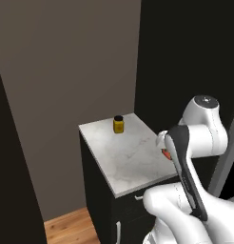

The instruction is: Place the sweet potato and squash inside the fridge drawer. Close the drawer after placing the vegetables.

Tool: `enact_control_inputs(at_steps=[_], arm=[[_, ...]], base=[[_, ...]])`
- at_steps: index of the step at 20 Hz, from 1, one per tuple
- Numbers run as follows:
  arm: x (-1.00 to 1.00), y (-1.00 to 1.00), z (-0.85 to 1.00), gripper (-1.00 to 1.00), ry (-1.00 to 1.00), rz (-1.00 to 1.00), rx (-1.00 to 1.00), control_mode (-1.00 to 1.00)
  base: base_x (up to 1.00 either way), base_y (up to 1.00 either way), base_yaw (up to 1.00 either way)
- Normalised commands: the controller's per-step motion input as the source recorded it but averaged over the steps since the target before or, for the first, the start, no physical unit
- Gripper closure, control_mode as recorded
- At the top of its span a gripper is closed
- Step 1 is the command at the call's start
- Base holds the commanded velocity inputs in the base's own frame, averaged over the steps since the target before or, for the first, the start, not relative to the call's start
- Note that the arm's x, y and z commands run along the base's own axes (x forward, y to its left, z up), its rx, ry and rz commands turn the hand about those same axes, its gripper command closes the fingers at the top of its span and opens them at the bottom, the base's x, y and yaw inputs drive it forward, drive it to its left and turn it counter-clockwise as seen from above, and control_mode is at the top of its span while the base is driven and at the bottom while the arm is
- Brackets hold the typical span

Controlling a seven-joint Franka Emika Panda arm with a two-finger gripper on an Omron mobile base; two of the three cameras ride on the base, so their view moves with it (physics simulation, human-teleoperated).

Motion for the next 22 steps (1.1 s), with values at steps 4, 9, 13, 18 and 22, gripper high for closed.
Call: enact_control_inputs(at_steps=[4, 9, 13, 18, 22], arm=[[0.4, -0.69, -0.05, -1.0, 0.03, 0.0, 0.01, -1.0], [0.0, -0.33, -0.45, -1.0, 0.0, -0.01, -0.15, -1.0], [0.01, -0.01, -0.63, -1.0, 0.0, 0.0, -0.25, -1.0], [0.18, 0.0, -0.43, -1.0, 0.0, 0.0, -0.15, -1.0], [0.43, 0.0, -0.23, -1.0, 0.02, 0.0, -0.03, -1.0]], base=[[0.0, 0.0, 0.0], [0.0, 0.0, 0.0], [0.0, 0.0, 0.0], [0.0, 0.0, 0.0], [0.0, 0.0, 0.0]])
